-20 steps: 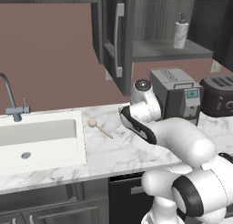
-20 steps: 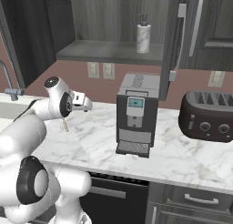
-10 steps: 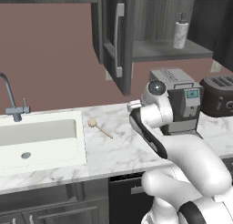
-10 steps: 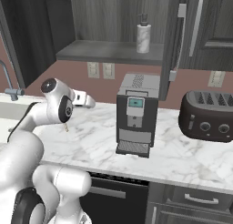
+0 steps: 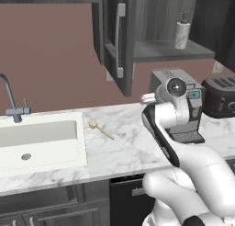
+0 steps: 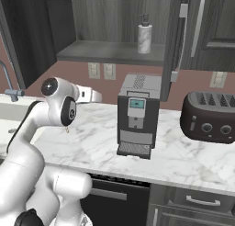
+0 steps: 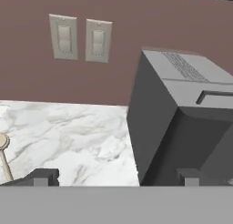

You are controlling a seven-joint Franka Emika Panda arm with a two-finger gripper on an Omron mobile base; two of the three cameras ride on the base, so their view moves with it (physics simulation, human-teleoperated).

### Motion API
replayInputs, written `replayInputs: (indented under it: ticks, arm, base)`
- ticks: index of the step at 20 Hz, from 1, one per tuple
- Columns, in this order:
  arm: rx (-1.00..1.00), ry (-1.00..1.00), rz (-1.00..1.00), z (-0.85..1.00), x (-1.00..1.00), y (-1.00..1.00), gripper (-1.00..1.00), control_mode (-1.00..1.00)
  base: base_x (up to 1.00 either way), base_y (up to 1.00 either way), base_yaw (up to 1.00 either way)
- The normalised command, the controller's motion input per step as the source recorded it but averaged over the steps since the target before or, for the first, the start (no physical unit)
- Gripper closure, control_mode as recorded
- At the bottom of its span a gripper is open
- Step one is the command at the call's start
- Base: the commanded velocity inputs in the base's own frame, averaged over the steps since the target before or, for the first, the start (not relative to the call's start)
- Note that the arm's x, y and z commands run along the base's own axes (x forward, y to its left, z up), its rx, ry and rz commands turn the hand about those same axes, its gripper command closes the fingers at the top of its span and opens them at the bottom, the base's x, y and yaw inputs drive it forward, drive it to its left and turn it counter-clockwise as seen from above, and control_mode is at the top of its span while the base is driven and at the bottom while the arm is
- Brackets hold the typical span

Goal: Locate and retrieve the dish brush and soap dispenser from the cabinet. Place them next to the sink.

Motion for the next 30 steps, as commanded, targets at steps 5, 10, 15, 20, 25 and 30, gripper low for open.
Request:
replayInputs:
  ticks: [5, 10, 15, 20, 25, 30]
  arm:
    - [0.00, -0.04, -0.02, 0.58, -0.21, -0.20, -1.00, -1.00]
    - [0.00, -0.01, -0.06, 0.51, -0.23, -0.19, -1.00, -1.00]
    - [0.00, -0.05, -0.06, 0.42, -0.26, -0.18, -1.00, -1.00]
    - [0.00, -0.06, -0.07, 0.38, -0.29, -0.14, -1.00, -1.00]
    - [0.04, -0.07, -0.06, 0.35, -0.27, -0.10, -1.00, -1.00]
    - [0.16, -0.03, -0.06, 0.15, -0.13, -0.06, -1.00, -1.00]
  base:
    - [0.00, 0.00, 0.00]
    - [0.00, 0.00, 0.00]
    - [0.00, 0.00, 0.00]
    - [0.00, 0.00, 0.00]
    - [0.00, 0.00, 0.00]
    - [0.00, 0.00, 0.00]
